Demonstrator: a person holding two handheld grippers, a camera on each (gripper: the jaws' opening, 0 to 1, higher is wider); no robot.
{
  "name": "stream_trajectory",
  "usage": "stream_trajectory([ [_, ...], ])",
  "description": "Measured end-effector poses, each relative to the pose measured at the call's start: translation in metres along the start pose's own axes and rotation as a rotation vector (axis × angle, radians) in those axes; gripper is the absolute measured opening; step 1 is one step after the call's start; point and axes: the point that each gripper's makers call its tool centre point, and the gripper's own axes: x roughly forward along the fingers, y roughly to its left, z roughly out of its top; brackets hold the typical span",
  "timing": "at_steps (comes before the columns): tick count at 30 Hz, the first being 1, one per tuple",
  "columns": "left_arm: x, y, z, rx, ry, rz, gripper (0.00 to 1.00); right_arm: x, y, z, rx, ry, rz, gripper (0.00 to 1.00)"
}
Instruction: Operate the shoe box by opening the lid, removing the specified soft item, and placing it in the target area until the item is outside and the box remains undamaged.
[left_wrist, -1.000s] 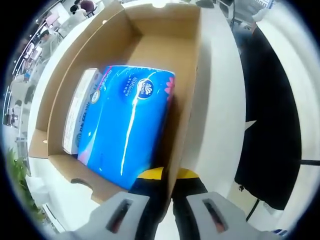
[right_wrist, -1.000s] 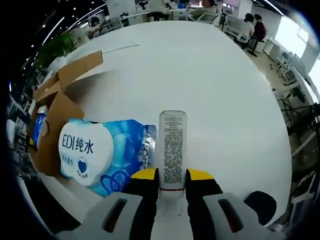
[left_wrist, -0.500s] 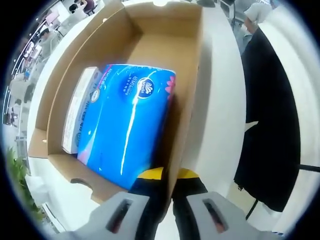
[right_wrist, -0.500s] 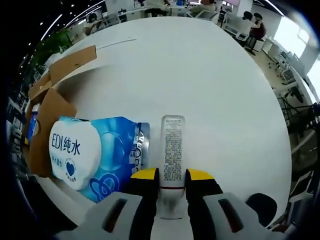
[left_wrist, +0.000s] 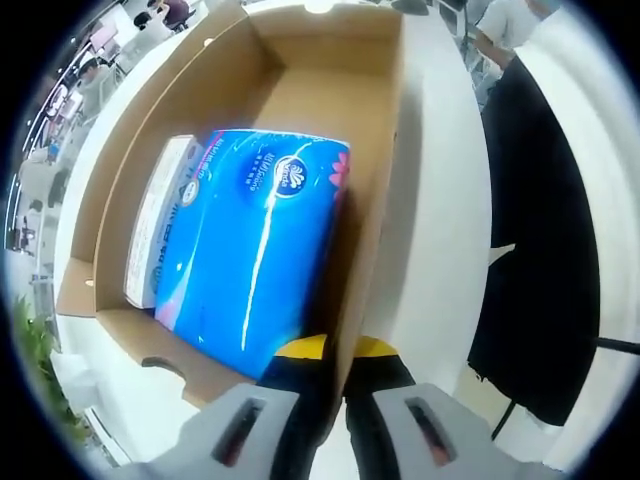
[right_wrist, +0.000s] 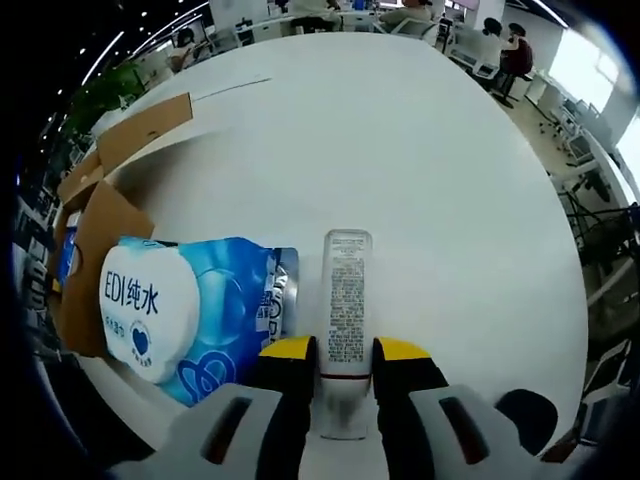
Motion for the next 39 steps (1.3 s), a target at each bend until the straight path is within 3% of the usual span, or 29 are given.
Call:
stream_trajectory([
  [3,0.0,0.0,0.0,0.0,0.0,0.0,0.04,0.0,0.001,0.001,0.017,-0.006,0.021,0.28],
  [5,0.0,0.0,0.0,0.0,0.0,-0.002,0.04,0.0,-0.002,0.001,0.022,-0.012,0.009,0.38],
  [12,0.0,0.0,0.0,0.0,0.0,-0.002,0.04,-0.011,0.0,0.009,0.073,-0.066,0.052,0.39],
  [21,0.0,0.0,0.0,0.001,0.001,-0.001,0.04,-0.036,-0.008,0.036,0.096,-0.165,0.027,0.37],
  [22,0.0,0.0,0.0,0.0,0.001,0.0,0.04,-0.042,-0.008,0.042,0.14,-0.205,0.035,0.37],
  [25,-0.001,0.0,0.0,-0.002,0.002,0.003,0.04,-0.049,-0.011,0.045,0.196,-0.237,0.034,0.37],
  [29,0.0,0.0,0.0,-0.003,0.001,0.004,0.04,-0.049,-0.013,0.04,0.253,-0.242,0.036,0.36],
  [39,0.0,0.0,0.0,0.007,-0.007,0.01,0.04,-0.085,-0.006,0.061,0.235,-0.364,0.028,0.35],
])
